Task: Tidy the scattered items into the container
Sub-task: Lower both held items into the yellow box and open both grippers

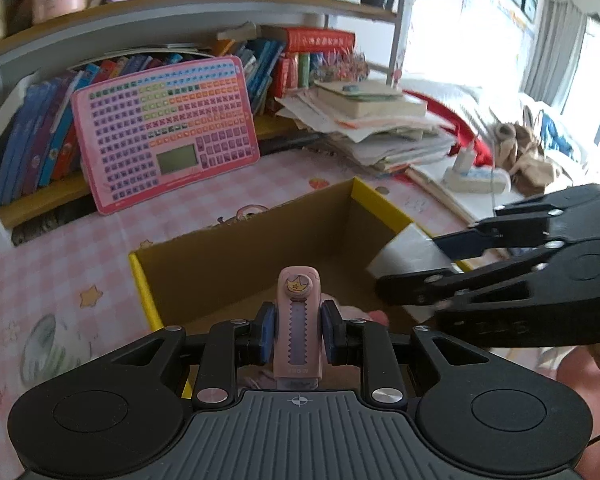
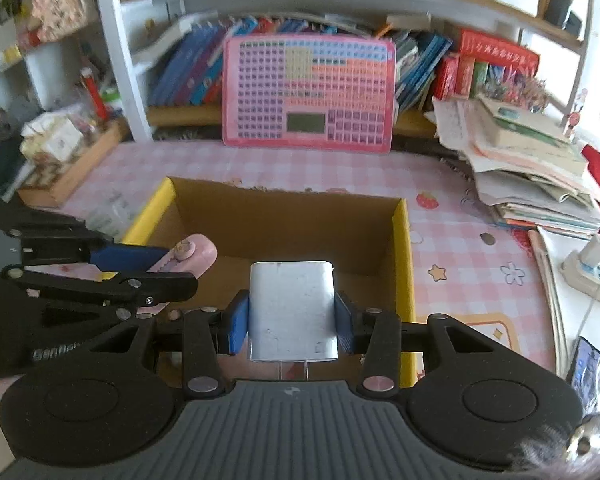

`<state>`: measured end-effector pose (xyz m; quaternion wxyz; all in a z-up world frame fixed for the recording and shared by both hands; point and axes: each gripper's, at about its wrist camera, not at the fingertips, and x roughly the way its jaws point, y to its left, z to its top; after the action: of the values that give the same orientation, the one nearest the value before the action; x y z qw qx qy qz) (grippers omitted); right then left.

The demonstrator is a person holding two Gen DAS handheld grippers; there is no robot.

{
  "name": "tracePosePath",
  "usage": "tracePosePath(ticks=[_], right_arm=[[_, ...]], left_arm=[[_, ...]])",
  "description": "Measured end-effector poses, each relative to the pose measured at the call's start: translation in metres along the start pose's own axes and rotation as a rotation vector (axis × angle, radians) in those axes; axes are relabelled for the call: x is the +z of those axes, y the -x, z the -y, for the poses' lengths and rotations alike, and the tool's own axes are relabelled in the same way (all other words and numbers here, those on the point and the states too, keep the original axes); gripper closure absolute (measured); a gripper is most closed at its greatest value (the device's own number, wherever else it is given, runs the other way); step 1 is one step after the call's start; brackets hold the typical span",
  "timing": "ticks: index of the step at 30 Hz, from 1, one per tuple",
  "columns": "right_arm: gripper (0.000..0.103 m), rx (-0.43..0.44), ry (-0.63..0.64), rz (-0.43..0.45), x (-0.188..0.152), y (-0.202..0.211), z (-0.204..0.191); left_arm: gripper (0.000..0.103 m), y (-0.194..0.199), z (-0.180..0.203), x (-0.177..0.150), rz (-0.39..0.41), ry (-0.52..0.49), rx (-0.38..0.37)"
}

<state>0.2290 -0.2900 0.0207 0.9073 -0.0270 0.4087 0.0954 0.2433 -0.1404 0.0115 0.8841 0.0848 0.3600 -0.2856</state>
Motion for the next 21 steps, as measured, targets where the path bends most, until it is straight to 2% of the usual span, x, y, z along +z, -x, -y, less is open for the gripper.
tracePosePath(ticks=[7,14,21], right_arm=[[0.062,-0.039,-0.002,-0.111,0.018,-0.060,0.006],[0.062,-0.008,0.028,-0.186,0.029,-0.110,0.011],[0.062,-0.027,0.064,-0.220,0.040,-0.132,0.007]], left_arm=[[0.080,-0.038,-0.007,0.008,-0.079,-0.055,0.074],[0.080,-0.075,-0.012,0.012,-0.167,-0.067,0.120],[0.080,-0.080,-0.007,0.020,-0.206,-0.091,0.117]])
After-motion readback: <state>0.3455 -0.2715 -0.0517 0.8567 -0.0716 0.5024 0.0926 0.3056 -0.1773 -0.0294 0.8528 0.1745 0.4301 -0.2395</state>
